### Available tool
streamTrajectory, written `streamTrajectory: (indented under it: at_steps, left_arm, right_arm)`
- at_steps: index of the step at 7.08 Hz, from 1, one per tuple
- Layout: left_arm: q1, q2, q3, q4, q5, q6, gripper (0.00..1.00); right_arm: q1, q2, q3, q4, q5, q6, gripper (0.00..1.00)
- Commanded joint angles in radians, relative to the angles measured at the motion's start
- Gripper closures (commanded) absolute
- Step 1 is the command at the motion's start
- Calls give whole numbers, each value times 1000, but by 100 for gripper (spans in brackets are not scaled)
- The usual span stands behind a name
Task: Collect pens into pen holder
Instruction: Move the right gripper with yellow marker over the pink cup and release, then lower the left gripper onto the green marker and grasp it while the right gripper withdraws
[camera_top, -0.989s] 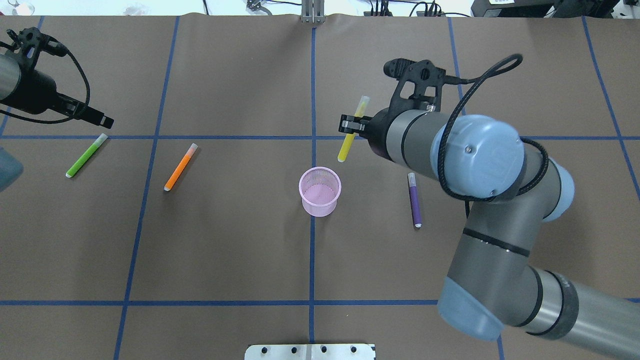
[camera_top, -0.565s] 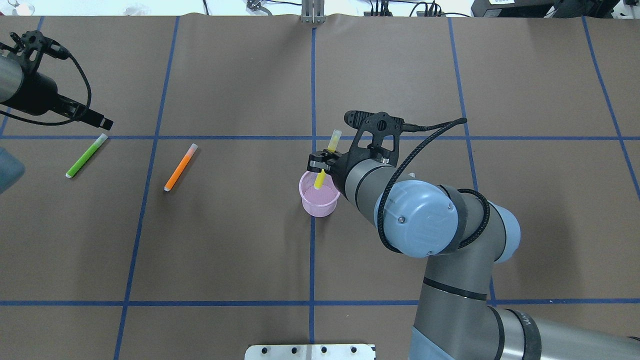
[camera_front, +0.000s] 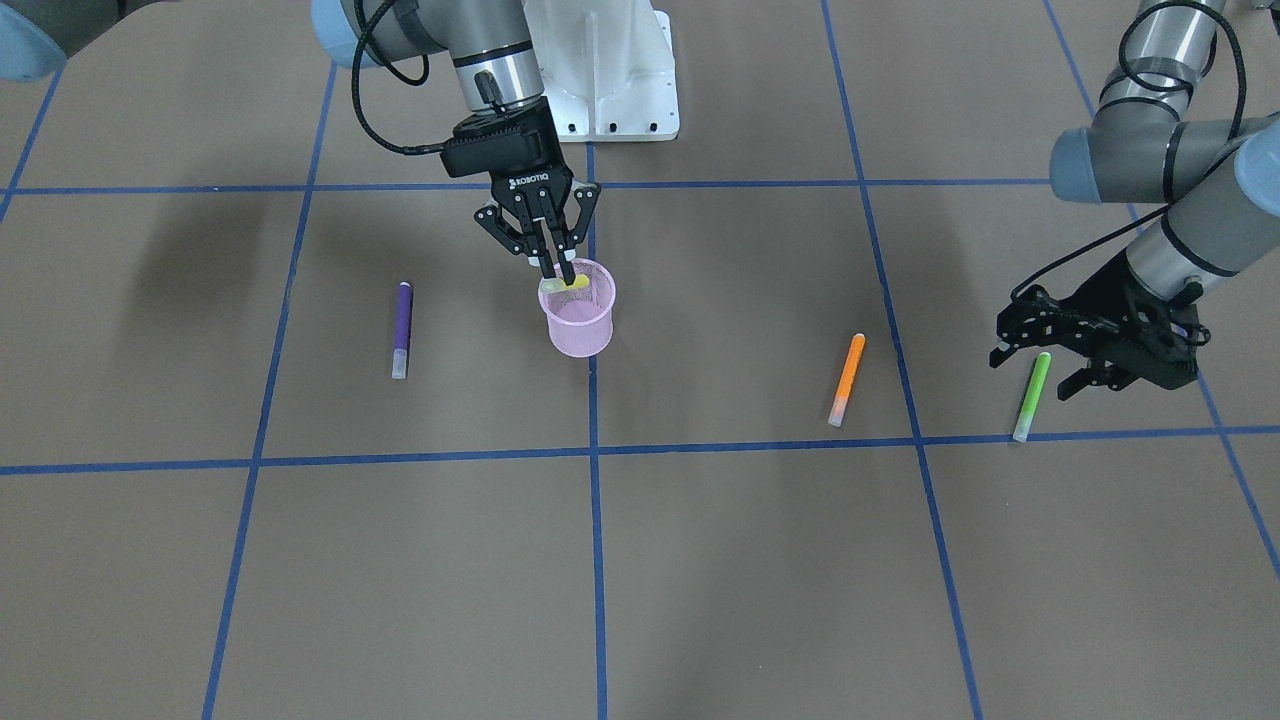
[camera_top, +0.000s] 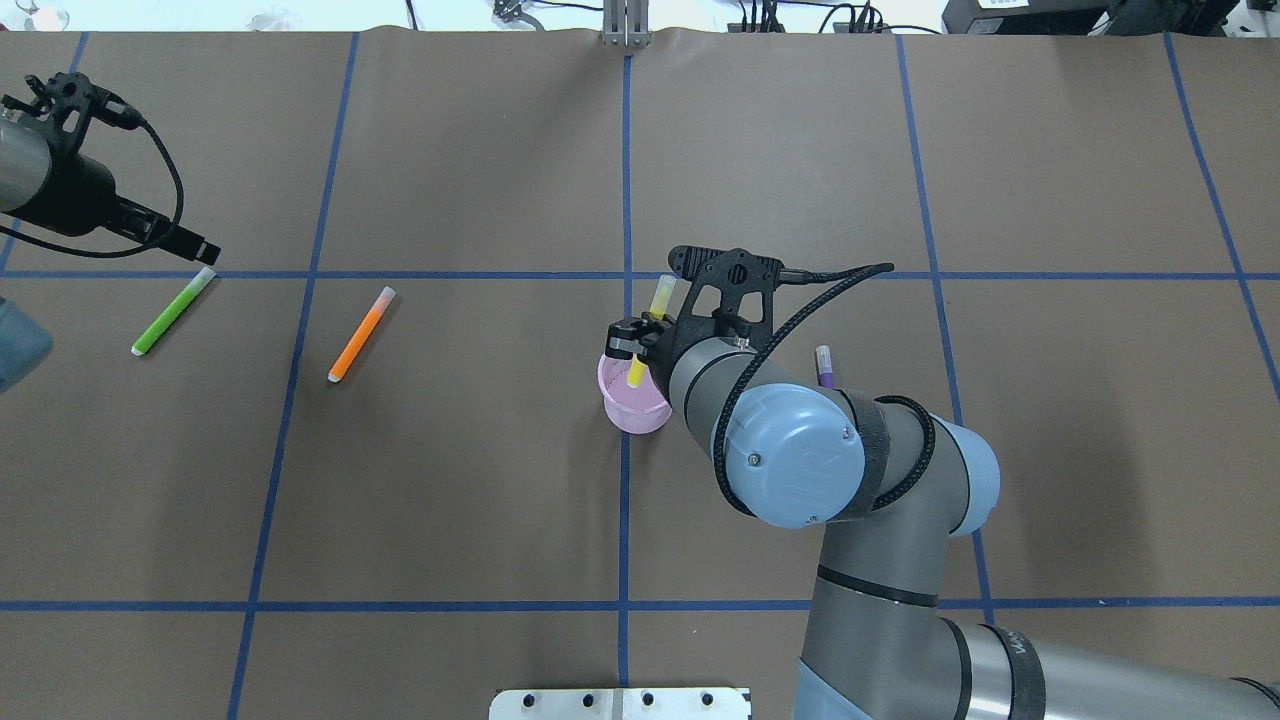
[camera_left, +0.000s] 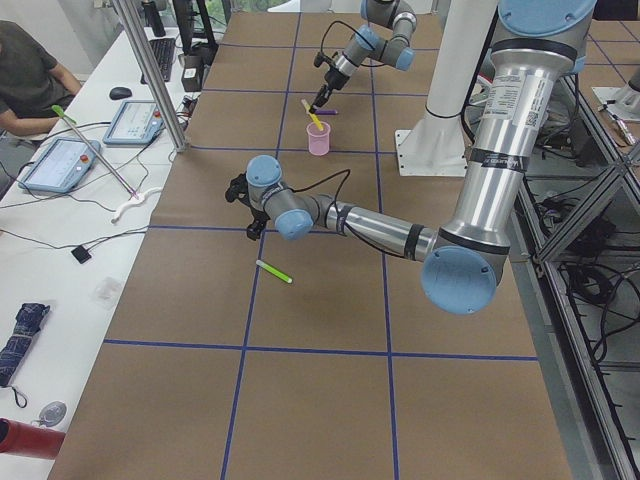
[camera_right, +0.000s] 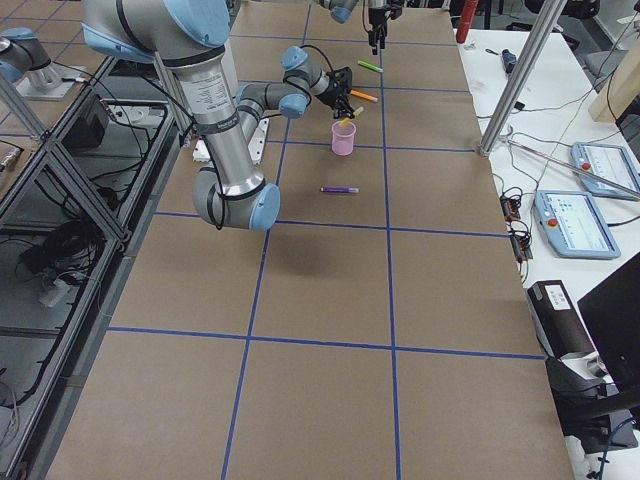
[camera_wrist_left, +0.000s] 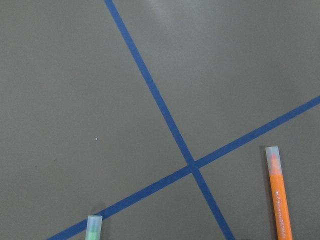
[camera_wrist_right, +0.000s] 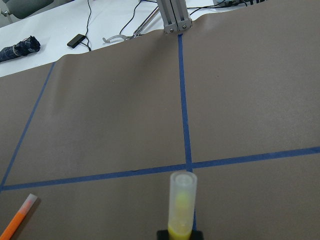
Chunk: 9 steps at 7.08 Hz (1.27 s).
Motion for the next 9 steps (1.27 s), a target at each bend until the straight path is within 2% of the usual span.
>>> streamTrajectory:
  at_steps: [1, 3, 5, 6, 7, 8, 9]
  left_arm:
    - [26, 5, 5, 42, 72, 94, 12]
    - [25, -40, 9, 282, 77, 348, 12]
    - [25, -151, 148, 424, 69, 505, 15]
    - [25, -185, 196, 456, 67, 523, 17]
    - [25, -177, 210, 457, 64, 529, 28]
    - [25, -182, 226, 475, 34, 549, 29]
    - [27, -186, 244, 498, 23, 549, 29]
  right_arm:
    - [0, -6, 8, 1, 1, -2, 0]
    - [23, -31, 116, 1, 33, -21, 0]
    - [142, -138, 155, 6, 238, -70, 0]
    - [177, -178, 172, 4, 262, -102, 0]
    - [245, -250, 172, 4, 339, -160, 0]
    - [321, -290, 172, 4, 425, -246, 0]
    - [361, -324, 174, 6, 469, -269, 0]
